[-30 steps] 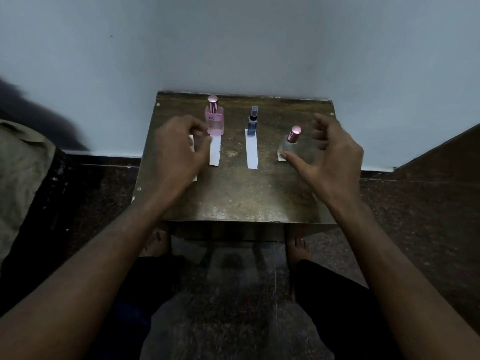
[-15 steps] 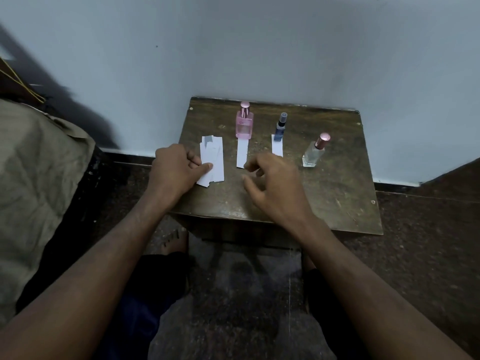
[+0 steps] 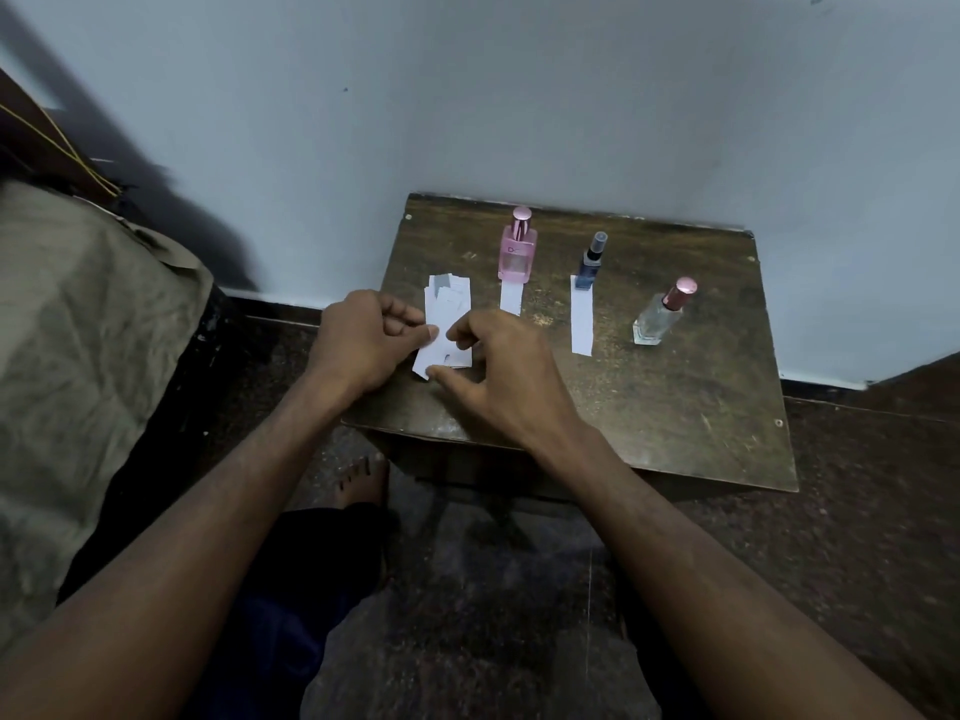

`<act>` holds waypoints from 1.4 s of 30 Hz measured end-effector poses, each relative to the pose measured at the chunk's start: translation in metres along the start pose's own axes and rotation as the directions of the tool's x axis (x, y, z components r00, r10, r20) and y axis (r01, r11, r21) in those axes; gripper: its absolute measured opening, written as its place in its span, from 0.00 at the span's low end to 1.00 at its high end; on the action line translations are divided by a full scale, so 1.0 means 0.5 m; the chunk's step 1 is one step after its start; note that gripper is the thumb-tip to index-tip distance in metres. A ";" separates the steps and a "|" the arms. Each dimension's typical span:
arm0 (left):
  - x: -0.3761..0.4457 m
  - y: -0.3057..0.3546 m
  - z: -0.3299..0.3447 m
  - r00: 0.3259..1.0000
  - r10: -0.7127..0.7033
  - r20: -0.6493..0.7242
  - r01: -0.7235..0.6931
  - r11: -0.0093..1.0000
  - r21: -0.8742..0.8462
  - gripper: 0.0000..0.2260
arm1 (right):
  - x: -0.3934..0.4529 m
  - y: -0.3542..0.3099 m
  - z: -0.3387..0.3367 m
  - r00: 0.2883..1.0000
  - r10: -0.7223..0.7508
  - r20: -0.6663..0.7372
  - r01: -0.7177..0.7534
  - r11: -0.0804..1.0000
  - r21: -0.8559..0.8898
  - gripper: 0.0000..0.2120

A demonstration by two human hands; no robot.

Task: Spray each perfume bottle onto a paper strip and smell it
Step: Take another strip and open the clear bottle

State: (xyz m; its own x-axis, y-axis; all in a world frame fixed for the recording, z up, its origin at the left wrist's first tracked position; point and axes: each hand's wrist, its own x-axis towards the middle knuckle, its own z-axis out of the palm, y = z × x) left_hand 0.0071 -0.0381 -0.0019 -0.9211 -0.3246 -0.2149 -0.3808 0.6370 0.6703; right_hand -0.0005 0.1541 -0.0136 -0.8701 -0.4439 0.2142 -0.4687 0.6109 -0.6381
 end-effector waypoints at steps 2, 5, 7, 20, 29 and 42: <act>0.000 -0.001 -0.004 0.999 -0.010 0.041 0.013 0.997 -0.070 0.06 | 0.000 -0.005 0.008 0.999 -0.040 0.024 0.040 0.999 -0.008 0.22; -0.002 -0.006 -0.007 0.993 -0.017 0.120 0.041 0.980 -0.193 0.08 | -0.002 -0.007 0.016 0.995 -0.102 0.011 0.102 0.992 -0.068 0.22; -0.003 -0.004 -0.006 0.984 -0.044 0.174 0.094 0.953 -0.288 0.08 | -0.001 -0.009 0.018 0.985 -0.165 -0.046 0.159 0.981 -0.108 0.17; -0.007 0.022 0.000 0.954 -0.039 0.296 0.199 0.820 -0.536 0.16 | 0.004 -0.009 -0.010 0.980 0.067 -0.188 -0.029 0.980 0.198 0.08; -0.001 0.017 0.006 0.957 0.092 0.274 0.066 0.854 -0.516 0.10 | 0.004 -0.021 -0.043 0.972 0.231 -0.040 -0.182 0.854 0.488 0.12; -0.019 0.031 0.012 0.946 0.323 0.019 -0.319 0.941 -0.116 0.08 | 0.015 0.002 -0.081 0.922 0.382 -0.067 -0.260 0.738 0.623 0.11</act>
State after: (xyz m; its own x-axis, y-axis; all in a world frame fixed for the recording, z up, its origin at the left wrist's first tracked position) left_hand 0.0095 -0.0210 0.0063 -0.9962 -0.0876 -0.0005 -0.0550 0.6216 0.7814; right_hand -0.0135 0.1780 0.0172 -0.9913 -0.1318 0.0033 -0.0243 0.1582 -0.9871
